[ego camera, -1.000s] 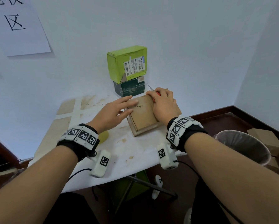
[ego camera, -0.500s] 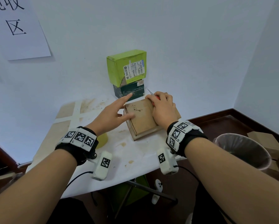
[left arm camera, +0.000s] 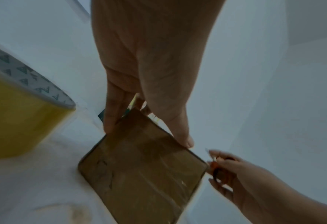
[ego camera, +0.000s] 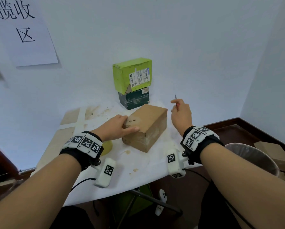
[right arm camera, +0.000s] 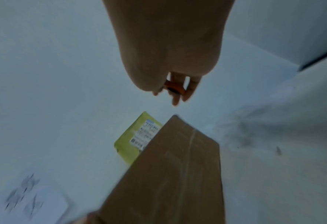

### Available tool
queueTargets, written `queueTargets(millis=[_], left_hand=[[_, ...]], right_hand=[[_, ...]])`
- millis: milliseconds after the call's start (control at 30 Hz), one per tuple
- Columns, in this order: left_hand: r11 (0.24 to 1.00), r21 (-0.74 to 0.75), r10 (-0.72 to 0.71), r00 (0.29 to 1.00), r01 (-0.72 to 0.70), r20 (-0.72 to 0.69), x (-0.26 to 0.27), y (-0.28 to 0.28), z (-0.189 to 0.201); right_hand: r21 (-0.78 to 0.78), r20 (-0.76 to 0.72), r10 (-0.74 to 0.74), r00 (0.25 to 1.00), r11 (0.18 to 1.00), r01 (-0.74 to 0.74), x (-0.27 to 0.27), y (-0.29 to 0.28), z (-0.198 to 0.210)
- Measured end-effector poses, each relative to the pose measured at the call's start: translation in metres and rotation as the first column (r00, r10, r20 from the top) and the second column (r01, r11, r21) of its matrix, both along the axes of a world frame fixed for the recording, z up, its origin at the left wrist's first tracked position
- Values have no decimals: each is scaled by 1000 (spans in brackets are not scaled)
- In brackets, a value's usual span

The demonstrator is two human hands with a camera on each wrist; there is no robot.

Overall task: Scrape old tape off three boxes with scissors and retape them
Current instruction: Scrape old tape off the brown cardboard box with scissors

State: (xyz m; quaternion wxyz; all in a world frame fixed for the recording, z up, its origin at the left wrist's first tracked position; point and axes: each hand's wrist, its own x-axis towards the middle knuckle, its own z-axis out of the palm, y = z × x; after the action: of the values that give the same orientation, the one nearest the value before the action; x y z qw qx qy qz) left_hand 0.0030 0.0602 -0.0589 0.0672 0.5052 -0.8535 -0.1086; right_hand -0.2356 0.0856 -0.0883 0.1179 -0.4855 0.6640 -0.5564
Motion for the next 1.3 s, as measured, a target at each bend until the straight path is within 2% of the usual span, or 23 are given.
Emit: queueTargets(millis=[100,167,233,300,367,467,533,567,633,733,800,900,1000,1100,1200,1300], left_hand=[[993,-34,107,992,-109,-61,5,1,0],[978,-68,191,978,-197,-79,14,-1,2],[964,-78,257,967,-255,4,28,-3,3],[951,-63,307,943,-301,126,40,-2,2],[951,-28,305,921,-308,243,49,3,-1],[972,52,188,893,-228,408,54,12,-5],[973,73,171,896,-219,409,57,15,-4],[973,73,179,911,-221,371,60,13,-2],[971,42,220,944,-237,247,65,12,4],[965,-60,250,966,-253,-60,68,10,18],[970,-75,197,927,-232,-320,67,9,28],[995,-2,77,797,-97,-599,60,14,45],[999,33,0,701,33,-713,48,21,58],[993,53,-30,639,110,-768,40,24,65],[985,77,-29,589,153,-807,34,25,67],[981,88,-25,559,174,-829,30,26,68]], right_hand=[[311,84,-55,995,950,26,-5,1,-11],[546,34,-18,999,838,-4,-4,1,-22],[699,-92,105,990,715,-10,-1,1,-32],[738,-162,225,961,674,-33,3,4,-33],[708,-106,276,955,695,-122,6,5,-30],[648,-41,236,971,746,-154,9,5,-27],[640,-58,204,977,759,-120,11,7,-24],[631,-78,188,979,769,-98,12,8,-22],[542,-139,120,983,840,-26,14,9,-14],[246,-68,-14,998,969,30,20,8,9],[85,13,51,999,995,-52,29,6,32],[-16,67,269,961,963,-268,49,6,72],[-4,71,455,887,890,-456,68,5,98],[39,99,532,841,842,-538,80,6,110],[3,98,566,818,822,-569,83,6,110],[-78,79,530,844,847,-525,81,7,107]])
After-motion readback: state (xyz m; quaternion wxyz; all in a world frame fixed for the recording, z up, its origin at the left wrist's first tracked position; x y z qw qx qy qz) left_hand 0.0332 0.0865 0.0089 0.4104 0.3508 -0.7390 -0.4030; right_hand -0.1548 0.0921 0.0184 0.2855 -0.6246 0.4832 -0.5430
